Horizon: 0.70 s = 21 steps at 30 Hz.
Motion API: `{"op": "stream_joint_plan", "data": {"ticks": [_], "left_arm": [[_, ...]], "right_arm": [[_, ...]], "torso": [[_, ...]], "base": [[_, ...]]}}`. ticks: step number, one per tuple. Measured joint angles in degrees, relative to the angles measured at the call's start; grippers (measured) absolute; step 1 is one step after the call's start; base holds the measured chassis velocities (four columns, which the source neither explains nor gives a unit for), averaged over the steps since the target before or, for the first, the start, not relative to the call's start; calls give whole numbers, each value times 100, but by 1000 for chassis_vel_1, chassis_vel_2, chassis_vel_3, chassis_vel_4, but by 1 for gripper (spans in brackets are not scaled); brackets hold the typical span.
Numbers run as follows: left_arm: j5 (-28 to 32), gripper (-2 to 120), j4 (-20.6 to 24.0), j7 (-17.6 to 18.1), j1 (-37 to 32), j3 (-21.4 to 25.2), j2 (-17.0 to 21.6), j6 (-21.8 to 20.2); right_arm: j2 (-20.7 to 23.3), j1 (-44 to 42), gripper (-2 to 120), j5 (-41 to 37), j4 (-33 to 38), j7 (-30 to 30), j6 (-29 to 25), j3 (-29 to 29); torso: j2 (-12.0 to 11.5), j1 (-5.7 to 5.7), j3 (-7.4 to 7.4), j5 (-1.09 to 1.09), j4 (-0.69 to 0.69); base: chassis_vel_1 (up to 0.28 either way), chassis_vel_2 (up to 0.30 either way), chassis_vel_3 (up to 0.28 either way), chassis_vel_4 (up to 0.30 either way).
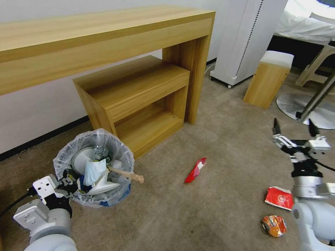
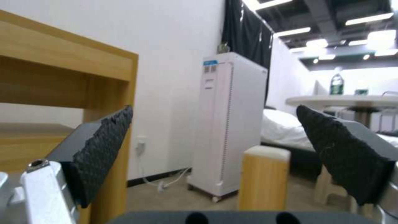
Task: Pick up the trash bin and place the garbage on the floor into it.
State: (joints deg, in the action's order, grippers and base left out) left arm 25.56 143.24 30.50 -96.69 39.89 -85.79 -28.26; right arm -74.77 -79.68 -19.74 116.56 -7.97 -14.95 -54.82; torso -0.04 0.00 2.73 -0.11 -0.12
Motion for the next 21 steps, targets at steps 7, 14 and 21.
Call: {"op": "stream_joint_plan", "data": {"ticks": [7,14,21], "left_arm": [[-129,0,0,-89,-54,-61,-48,121],[-140,0,0,-123,-70,-60,-37,151],[-134,0,-9,-123,-32,-100,-42,155]], "right_arm": [[-92,6,100,56,-49,-99,-99,-253],[-127,-31,100,40,-47,-125,-150,-279],[-129,-54,100,36,-87,-155,-188,-258]], "torso": [[0,0,0,0,0],[0,0,0,-1,0],[0,0,0,-1,1]], "base": [[0,0,0,0],[0,0,0,0],[0,0,0,0]]}}
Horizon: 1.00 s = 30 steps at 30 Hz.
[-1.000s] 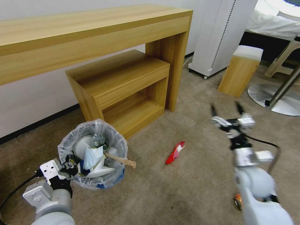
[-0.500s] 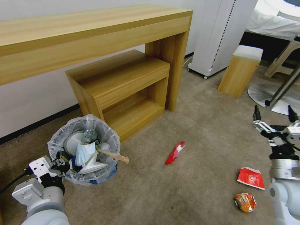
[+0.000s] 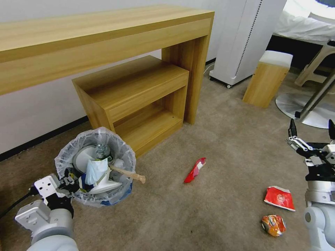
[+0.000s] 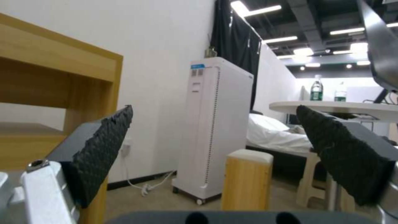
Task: Pick up the trash bin and place the garbage on the floor into it.
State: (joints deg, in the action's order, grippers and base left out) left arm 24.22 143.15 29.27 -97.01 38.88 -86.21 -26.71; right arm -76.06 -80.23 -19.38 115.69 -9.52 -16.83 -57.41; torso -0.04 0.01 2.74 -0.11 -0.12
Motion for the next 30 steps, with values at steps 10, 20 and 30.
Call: {"op": "stream_joint_plan", "data": {"ticks": [10,20,30], "left_arm": [[5,0,-70,1,50,-19,0,0],[-1,0,-78,2,21,-31,3,8],[-34,0,-34,-6,-71,-53,9,61]], "right_arm": [[-15,4,100,13,-58,-22,-35,86],[-38,-8,100,14,-55,-22,-56,126],[-40,-36,100,-7,65,34,-76,175]], "torso": [[0,0,0,0,-1],[0,0,0,0,0],[0,0,0,-1,0]], "base": [[-20,-26,-25,-29],[0,0,0,0],[0,0,0,0]]}}
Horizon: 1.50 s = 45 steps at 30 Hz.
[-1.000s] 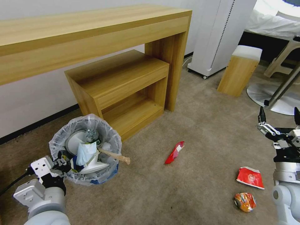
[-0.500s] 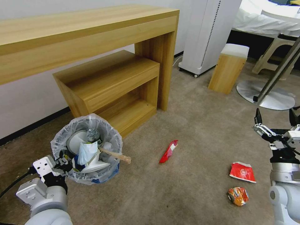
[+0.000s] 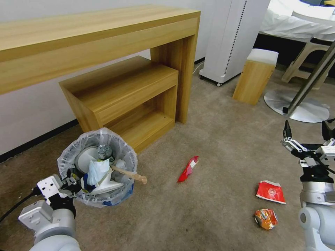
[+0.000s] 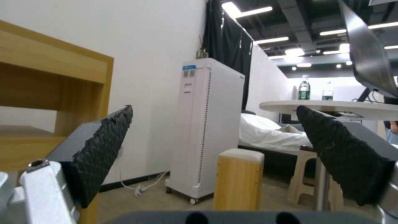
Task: Pick up the trash bin and place the garbage on the floor into it.
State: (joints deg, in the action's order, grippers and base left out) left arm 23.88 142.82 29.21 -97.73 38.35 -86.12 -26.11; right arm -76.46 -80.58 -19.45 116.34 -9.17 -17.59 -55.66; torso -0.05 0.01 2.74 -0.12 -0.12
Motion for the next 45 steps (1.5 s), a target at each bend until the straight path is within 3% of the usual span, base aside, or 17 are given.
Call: {"op": "stream_joint_plan", "data": {"ticks": [23,34,45], "left_arm": [[12,0,41,18,-87,16,2,28],[-72,0,44,23,-129,-46,-64,52],[-103,0,49,22,-155,-62,-82,58]], "right_arm": [[-5,0,100,-14,-83,-53,-108,8],[25,9,100,-20,-156,-36,-264,3],[31,17,100,218,-138,302,-61,197]], "torso": [[0,0,0,1,0],[0,0,0,-2,-1],[0,0,-1,2,-1]], "base": [[-1,1,2,-2],[-149,135,127,-145],[-50,47,45,-46]]}}
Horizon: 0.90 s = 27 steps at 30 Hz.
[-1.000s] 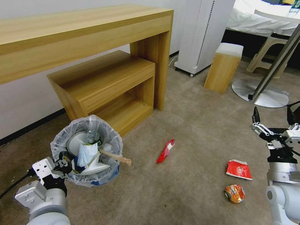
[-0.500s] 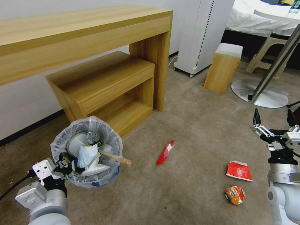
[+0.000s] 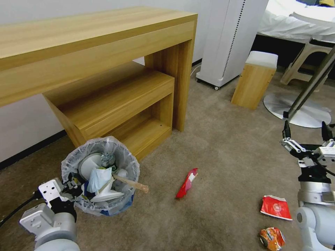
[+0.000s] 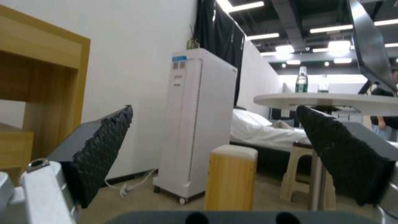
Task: Pick up the trash bin and place the garbage on the floor into it.
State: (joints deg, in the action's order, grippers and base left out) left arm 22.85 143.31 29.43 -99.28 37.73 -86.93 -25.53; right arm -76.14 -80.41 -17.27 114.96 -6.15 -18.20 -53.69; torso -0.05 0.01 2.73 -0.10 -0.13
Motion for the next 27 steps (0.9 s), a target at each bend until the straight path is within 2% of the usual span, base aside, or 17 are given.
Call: {"op": "stream_joint_plan", "data": {"ticks": [8,11,15,16,19,20,23,24,26,27], "left_arm": [[-31,0,0,83,-112,10,14,-46],[103,0,0,266,-167,83,83,-275],[675,0,-2,685,-392,336,427,-871],[675,0,-2,685,-392,336,427,-871],[1361,0,-4,949,-451,522,645,-1151],[1361,0,-4,949,-451,522,645,-1151],[1857,0,-5,1021,-412,492,638,-1247],[1857,0,-5,1021,-412,492,638,-1247],[2165,0,-5,1089,-364,462,611,-1295],[2293,0,-6,1117,-322,454,599,-1321]], "right_arm": [[-6,45,100,74,-67,19,28,104],[-10,59,100,107,-82,12,27,125],[15,82,100,157,-135,0,30,171],[15,82,100,157,-135,0,30,171],[52,108,100,262,-270,-17,164,291],[52,108,100,262,-270,-17,164,291],[82,126,100,461,-359,-36,431,474],[82,126,100,461,-359,-36,431,474],[156,163,100,515,-417,-36,850,696],[239,224,100,408,-507,51,1330,962]], "torso": [[0,0,0,-1,1],[0,0,0,-1,1],[0,0,0,-3,1],[0,0,0,-3,1],[0,0,0,-2,1],[0,0,0,-2,1],[0,0,1,-1,0],[0,0,1,-1,0],[0,0,1,-2,0],[0,0,1,-4,0]], "base": [[0,0,0,0],[0,0,0,0],[0,0,0,0],[0,0,0,0],[0,0,0,0],[0,0,0,0],[0,0,0,0],[0,0,0,0],[0,0,0,0],[0,0,0,0]]}}
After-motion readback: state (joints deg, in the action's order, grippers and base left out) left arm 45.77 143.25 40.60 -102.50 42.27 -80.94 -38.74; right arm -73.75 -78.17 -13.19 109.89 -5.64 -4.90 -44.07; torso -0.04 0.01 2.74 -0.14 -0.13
